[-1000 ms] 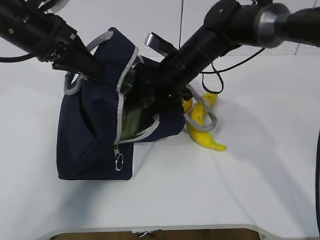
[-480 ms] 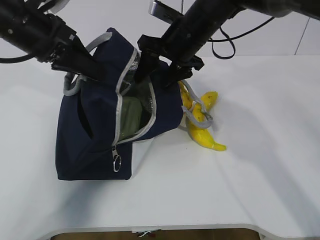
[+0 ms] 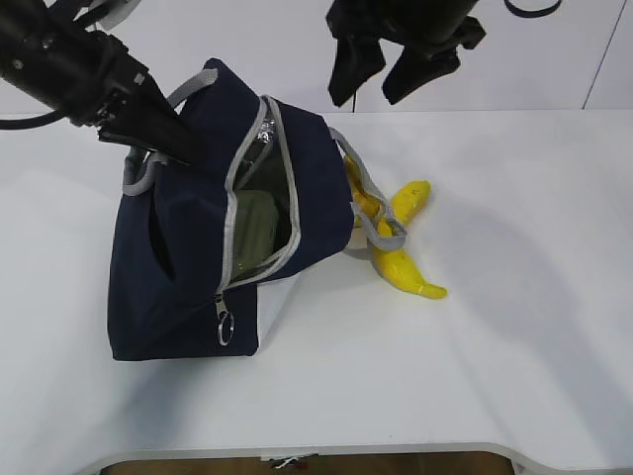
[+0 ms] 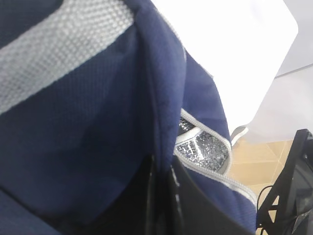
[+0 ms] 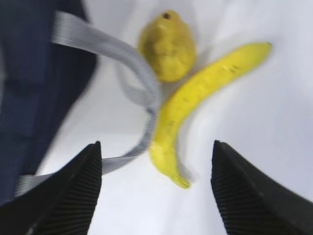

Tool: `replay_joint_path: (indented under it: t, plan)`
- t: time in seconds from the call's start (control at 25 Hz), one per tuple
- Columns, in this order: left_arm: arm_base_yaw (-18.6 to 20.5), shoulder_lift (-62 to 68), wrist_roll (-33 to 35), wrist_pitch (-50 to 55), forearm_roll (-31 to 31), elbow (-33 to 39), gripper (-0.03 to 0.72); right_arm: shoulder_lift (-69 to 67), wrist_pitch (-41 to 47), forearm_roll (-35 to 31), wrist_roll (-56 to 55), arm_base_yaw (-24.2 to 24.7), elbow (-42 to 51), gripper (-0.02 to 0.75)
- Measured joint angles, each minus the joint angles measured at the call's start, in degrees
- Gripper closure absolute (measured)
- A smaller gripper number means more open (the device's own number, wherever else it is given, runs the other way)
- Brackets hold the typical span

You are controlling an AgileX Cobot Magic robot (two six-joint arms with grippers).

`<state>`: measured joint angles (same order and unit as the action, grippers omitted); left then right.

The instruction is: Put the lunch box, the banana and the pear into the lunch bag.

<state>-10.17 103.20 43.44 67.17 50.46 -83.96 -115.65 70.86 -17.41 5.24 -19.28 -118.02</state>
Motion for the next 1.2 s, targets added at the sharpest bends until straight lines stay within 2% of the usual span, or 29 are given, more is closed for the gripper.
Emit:
replay_joint_path:
  t: [0.2, 0.4, 0.56, 0.96, 1.2]
  plan:
    - [0.0, 0.0, -0.6, 0.5, -3.0, 0.0, 0.688, 3.2, 0.5, 7.9, -1.9, 0.0, 6.1, 0.185]
    - [0.0, 0.0, -2.8, 0.8, -6.3, 0.0, 0.688, 3.5, 0.5, 16.0, -8.2, 0.0, 9.1, 0.185]
    - [0.0, 0.0, -3.2, 1.0, -6.6, 0.0, 0.688, 3.3, 0.5, 19.4, -10.2, 0.0, 9.4, 0.185]
    - [0.0, 0.0, -3.5, 1.7, -6.8, 0.0, 0.688, -5.8, 0.4, 20.3, -13.1, 0.0, 9.5, 0.205]
    - [0.0, 0.0, -3.6, 1.8, -6.8, 0.0, 0.688, -9.2, 0.1, 16.8, -13.5, 0.0, 9.3, 0.231]
